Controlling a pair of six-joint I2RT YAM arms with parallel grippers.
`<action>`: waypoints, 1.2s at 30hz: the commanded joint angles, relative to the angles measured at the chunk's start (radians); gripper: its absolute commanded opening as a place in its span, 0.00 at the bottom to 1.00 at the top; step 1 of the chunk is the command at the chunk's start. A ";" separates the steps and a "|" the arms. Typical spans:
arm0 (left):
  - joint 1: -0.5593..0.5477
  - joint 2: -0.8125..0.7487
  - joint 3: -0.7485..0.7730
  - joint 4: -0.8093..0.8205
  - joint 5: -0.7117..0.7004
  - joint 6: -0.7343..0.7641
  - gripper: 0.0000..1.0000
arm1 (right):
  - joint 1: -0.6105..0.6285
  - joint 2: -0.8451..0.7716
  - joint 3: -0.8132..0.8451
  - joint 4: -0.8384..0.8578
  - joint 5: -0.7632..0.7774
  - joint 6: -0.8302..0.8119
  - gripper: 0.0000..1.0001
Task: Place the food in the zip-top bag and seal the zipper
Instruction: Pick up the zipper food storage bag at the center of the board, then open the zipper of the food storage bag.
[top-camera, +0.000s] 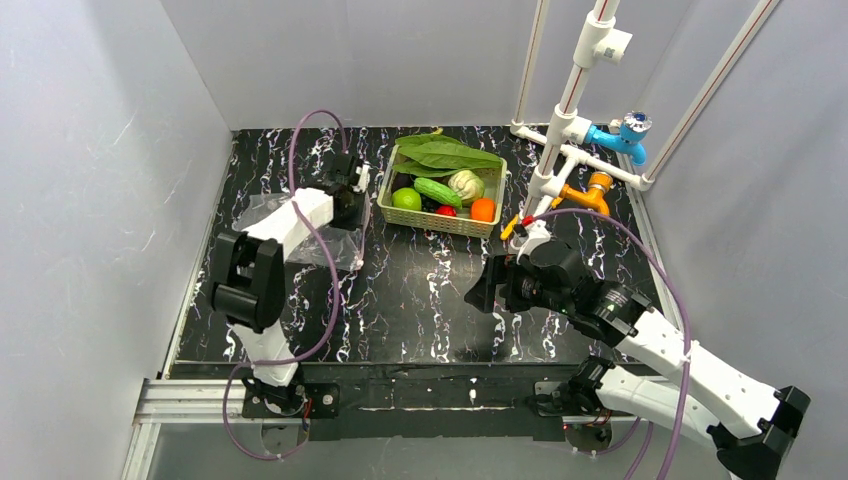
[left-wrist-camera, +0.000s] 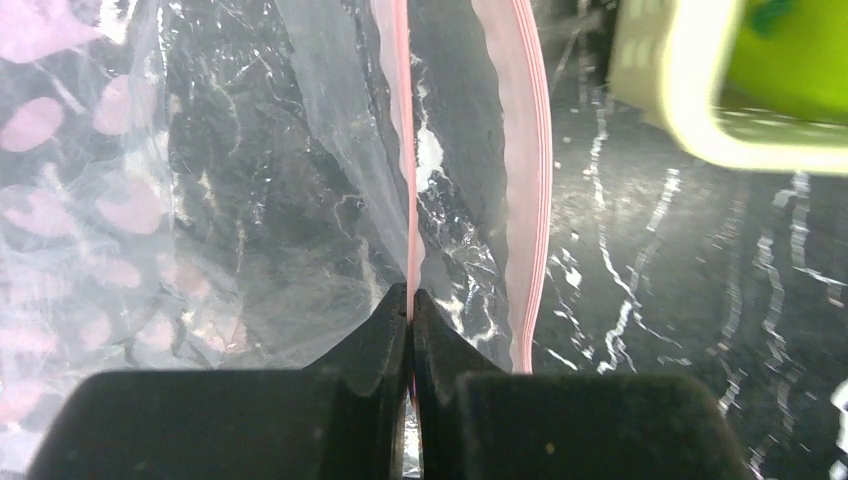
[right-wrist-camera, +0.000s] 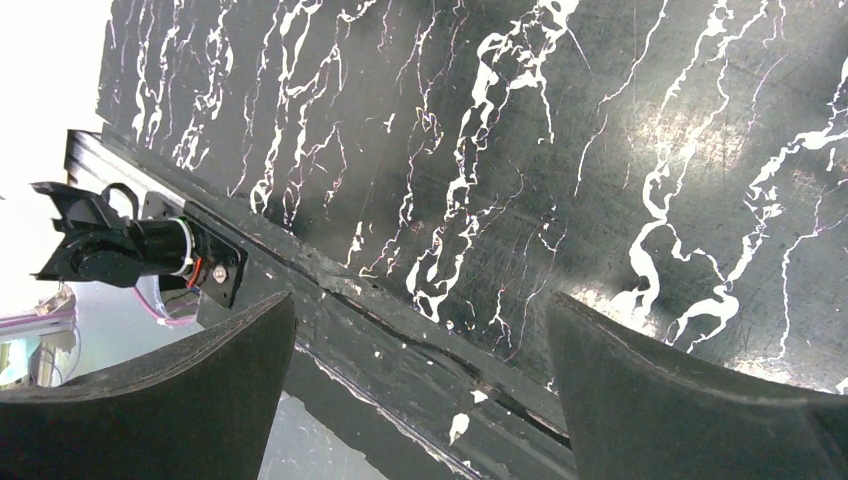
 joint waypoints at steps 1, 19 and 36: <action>0.000 -0.207 -0.026 -0.008 0.036 -0.004 0.00 | 0.008 0.033 0.042 0.016 -0.022 0.005 1.00; -0.032 -0.580 -0.213 0.204 0.186 0.066 0.00 | 0.092 0.328 0.324 0.025 0.101 0.052 1.00; -0.089 -0.607 -0.212 0.212 0.276 0.044 0.00 | 0.108 0.744 0.854 0.051 0.348 0.074 1.00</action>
